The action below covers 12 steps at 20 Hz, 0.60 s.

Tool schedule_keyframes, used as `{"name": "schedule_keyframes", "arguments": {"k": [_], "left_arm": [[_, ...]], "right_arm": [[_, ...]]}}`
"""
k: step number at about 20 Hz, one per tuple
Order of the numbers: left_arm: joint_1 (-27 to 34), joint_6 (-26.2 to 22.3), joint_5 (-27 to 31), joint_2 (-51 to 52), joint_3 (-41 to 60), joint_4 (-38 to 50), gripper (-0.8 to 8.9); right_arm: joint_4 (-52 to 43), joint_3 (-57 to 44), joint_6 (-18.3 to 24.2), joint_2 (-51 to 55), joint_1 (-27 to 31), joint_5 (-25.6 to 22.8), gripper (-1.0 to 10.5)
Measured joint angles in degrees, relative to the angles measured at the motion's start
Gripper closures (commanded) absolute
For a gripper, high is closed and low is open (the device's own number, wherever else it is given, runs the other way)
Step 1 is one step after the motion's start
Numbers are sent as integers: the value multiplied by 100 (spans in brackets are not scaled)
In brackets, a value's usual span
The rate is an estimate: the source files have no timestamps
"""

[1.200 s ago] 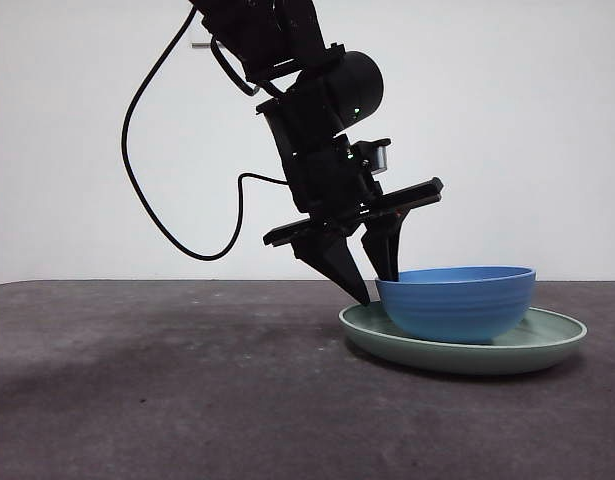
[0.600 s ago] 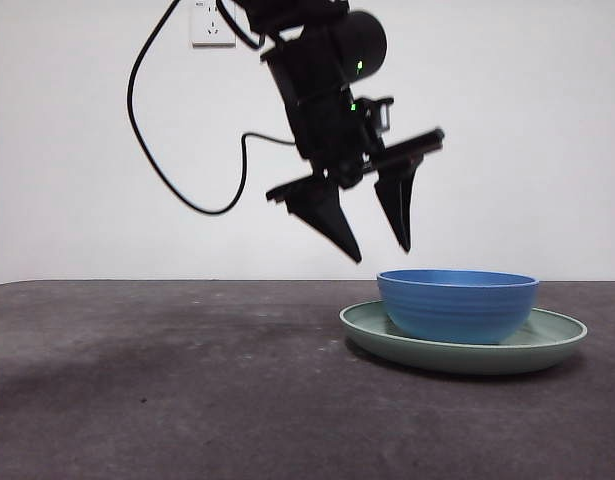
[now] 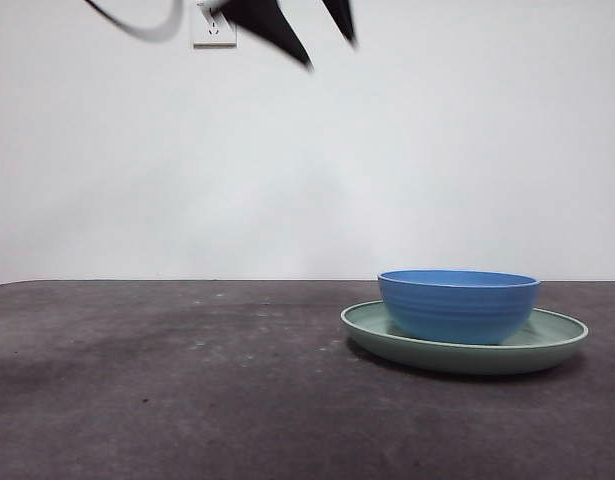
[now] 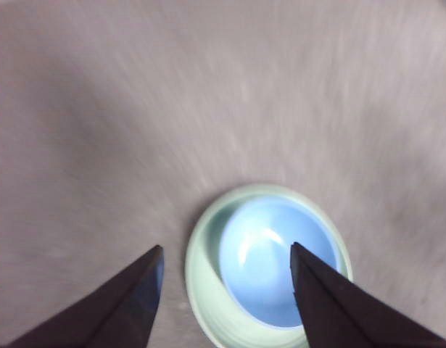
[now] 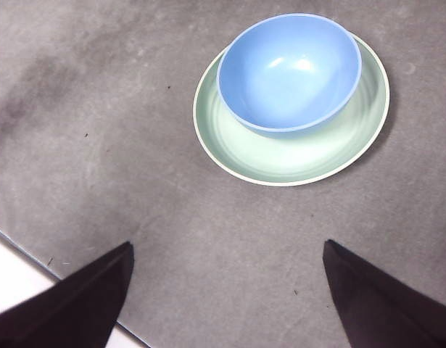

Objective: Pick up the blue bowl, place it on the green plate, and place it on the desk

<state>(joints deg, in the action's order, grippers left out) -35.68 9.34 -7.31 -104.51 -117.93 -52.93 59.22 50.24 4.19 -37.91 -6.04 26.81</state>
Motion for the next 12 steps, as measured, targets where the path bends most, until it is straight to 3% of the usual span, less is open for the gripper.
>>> {"name": "schedule_keyframes", "arguments": {"k": [5,8,12], "left_arm": [[422,-229,-11,1025,2,-839,528],[623,-439,-306,1585,140,-1165,528],[872,-592,-643,2632,1460,-909,528]], "right_arm": [[-9,0,0,0,0,0,528],[-13,0,0,0,0,0,528],[-33,0,-2,0,0,0,527]]}}
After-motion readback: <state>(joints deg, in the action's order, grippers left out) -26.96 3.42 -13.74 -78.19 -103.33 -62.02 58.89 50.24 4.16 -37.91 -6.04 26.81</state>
